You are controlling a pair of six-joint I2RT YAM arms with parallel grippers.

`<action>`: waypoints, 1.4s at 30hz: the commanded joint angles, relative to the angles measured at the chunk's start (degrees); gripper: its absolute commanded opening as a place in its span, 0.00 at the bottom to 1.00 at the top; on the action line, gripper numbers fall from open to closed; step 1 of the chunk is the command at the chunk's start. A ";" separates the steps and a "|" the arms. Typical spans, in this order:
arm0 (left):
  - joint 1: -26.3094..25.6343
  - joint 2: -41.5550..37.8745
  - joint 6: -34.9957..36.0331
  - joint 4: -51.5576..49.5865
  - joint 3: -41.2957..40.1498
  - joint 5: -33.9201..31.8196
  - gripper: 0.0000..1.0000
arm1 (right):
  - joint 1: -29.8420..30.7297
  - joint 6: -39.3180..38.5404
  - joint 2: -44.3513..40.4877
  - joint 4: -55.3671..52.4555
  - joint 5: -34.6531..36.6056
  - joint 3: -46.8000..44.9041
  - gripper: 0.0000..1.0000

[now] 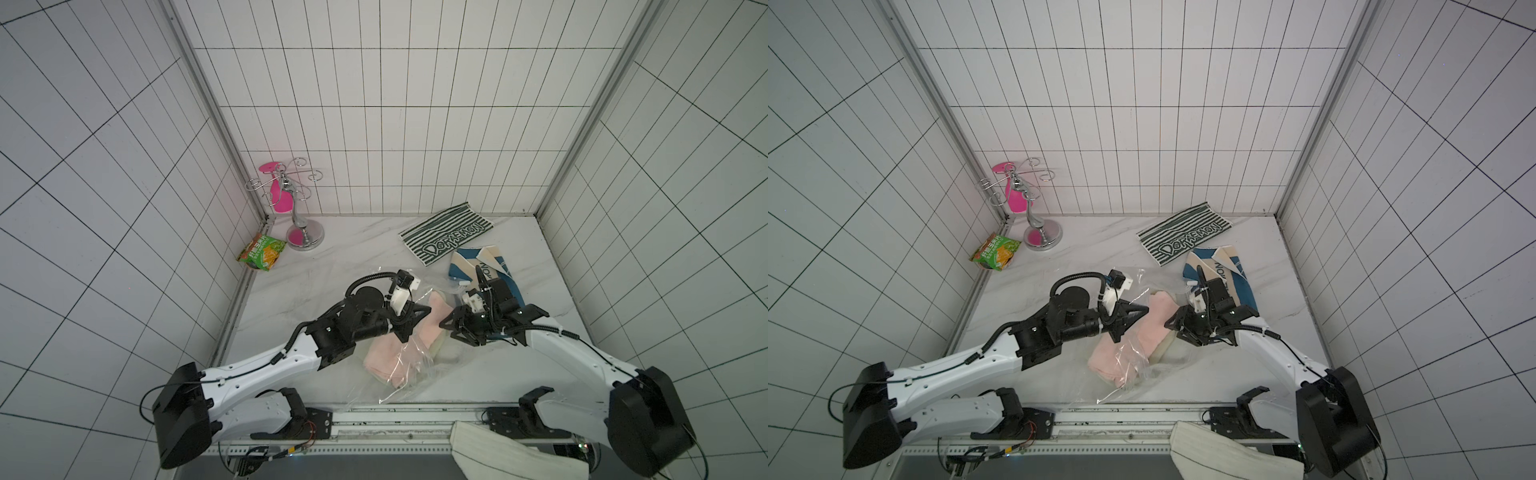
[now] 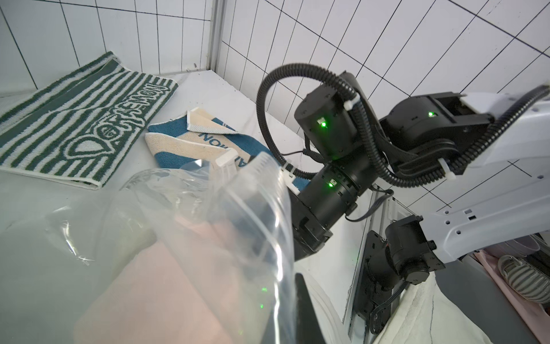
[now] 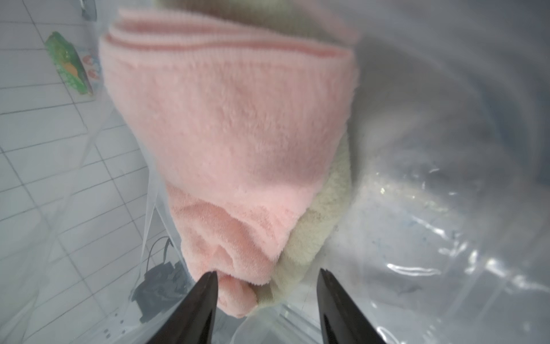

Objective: Place the folded towel into the vacuum bag
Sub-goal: Place the towel in the vacuum bag.

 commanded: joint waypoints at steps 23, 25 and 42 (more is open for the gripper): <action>-2.20 13.67 2.70 1.49 9.69 6.40 0.00 | 12.29 6.26 19.23 63.58 9.08 -7.08 0.20; -2.26 13.40 2.55 1.63 9.54 7.23 0.00 | 12.22 4.21 18.27 62.41 8.61 -4.62 0.19; 2.57 10.90 6.49 -4.81 5.49 1.77 0.00 | 8.21 13.65 29.72 72.68 22.55 -7.11 0.24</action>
